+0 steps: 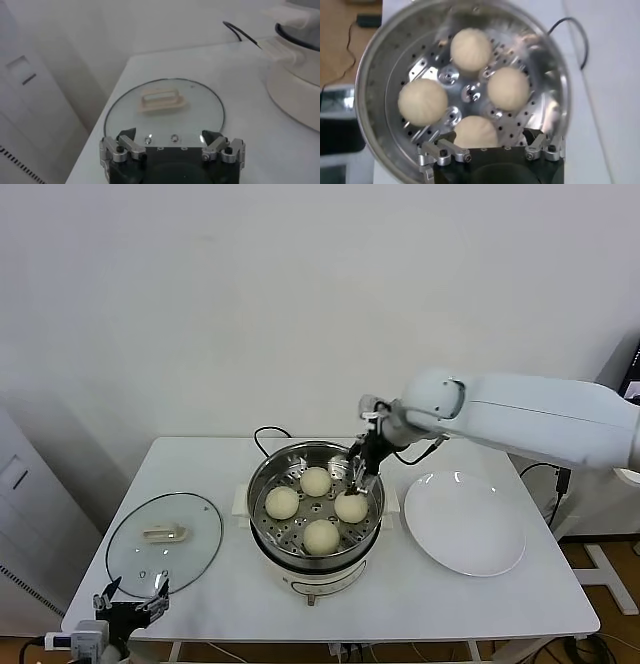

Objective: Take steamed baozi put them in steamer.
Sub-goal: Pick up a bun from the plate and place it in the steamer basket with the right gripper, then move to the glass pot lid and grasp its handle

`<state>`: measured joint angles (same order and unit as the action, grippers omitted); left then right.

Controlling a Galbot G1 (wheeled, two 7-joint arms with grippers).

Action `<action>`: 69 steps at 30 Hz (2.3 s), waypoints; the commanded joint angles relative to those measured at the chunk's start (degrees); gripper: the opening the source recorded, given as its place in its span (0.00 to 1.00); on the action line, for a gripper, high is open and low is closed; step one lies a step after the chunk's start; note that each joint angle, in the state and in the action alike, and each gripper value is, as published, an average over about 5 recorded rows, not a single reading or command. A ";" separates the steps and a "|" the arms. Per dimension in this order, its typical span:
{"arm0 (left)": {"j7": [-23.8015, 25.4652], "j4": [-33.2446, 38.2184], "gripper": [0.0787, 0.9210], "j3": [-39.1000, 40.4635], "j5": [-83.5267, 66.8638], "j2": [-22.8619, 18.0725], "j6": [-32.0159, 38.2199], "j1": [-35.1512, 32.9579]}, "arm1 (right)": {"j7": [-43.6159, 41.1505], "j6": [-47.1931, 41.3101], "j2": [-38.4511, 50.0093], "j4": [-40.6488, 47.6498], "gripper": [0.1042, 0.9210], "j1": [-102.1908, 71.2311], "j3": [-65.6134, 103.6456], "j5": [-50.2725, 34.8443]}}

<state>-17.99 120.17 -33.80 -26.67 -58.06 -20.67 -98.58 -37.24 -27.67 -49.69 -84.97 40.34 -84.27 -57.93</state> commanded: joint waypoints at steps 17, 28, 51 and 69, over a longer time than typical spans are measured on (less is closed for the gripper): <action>1.20 0.06 0.88 -1.86 -0.56 -1.74 0.81 3.96 | 23.87 25.82 14.02 1.35 0.88 -75.67 87.13 5.08; 5.93 -4.44 0.88 -2.73 17.94 -1.68 7.39 4.35 | 23.82 30.87 -0.02 3.39 0.88 -95.71 115.31 18.45; 4.86 -25.99 0.88 -4.84 94.55 -6.32 34.70 10.22 | 21.38 30.39 -14.47 5.02 0.88 -105.54 126.25 31.90; -2.28 -36.99 0.88 -4.51 109.85 -9.29 36.42 23.16 | 19.82 31.13 -16.90 5.87 0.88 -106.17 126.42 33.89</action>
<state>-17.38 90.19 -38.18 70.73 -66.22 13.19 -82.49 -16.98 3.16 -65.09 -79.25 -64.77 40.89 -25.55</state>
